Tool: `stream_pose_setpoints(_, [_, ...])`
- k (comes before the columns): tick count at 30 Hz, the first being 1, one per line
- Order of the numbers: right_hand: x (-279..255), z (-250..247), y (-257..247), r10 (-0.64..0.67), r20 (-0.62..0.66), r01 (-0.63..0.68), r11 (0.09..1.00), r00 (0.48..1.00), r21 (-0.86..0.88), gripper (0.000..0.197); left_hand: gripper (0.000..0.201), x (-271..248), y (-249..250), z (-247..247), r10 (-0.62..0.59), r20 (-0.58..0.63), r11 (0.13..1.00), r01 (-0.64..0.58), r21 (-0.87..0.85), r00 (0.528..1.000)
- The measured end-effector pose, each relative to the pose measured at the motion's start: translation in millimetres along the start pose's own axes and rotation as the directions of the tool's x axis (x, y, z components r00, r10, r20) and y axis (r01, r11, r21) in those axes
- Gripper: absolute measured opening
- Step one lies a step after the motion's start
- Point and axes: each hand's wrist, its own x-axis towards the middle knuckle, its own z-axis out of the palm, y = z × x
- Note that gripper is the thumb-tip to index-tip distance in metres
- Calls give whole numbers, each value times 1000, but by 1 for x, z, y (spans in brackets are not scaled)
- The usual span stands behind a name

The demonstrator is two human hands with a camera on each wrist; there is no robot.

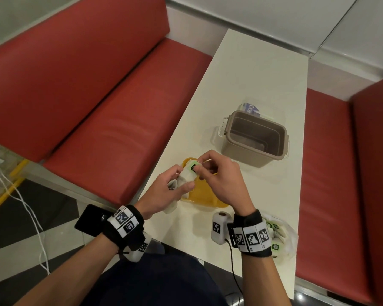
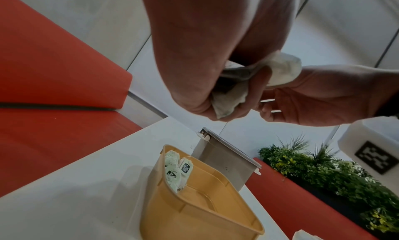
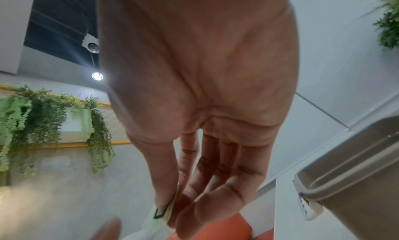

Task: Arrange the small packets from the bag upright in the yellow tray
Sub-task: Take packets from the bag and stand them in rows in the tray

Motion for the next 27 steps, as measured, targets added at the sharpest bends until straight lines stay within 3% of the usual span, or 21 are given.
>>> stream_pose_setpoints(8, [-2, -9, -5, -91, -29, 88, 993, 995, -72, 3, 16, 4, -6, -5, 11, -143, 1000, -15, -21, 990])
stream_pose_setpoints(15, [-5, -7, -2, -81, -150, 76, 996, 985, -37, 2, 11, 10, -7, -6, 75, -185, 997, -78, -9, 980])
stream_pose_setpoints(24, [-11, -6, 4, -96, -204, 94, 995, 974, -19, 4, 11, 20, -12, -2, 77, -171, 997, -79, -2, 982])
stream_pose_setpoints(27, [-10, -6, 10, -65, -166, 60, 998, 984, -35, 6, 12, 25, -14, -1, 64, -177, 998, -64, 1, 982])
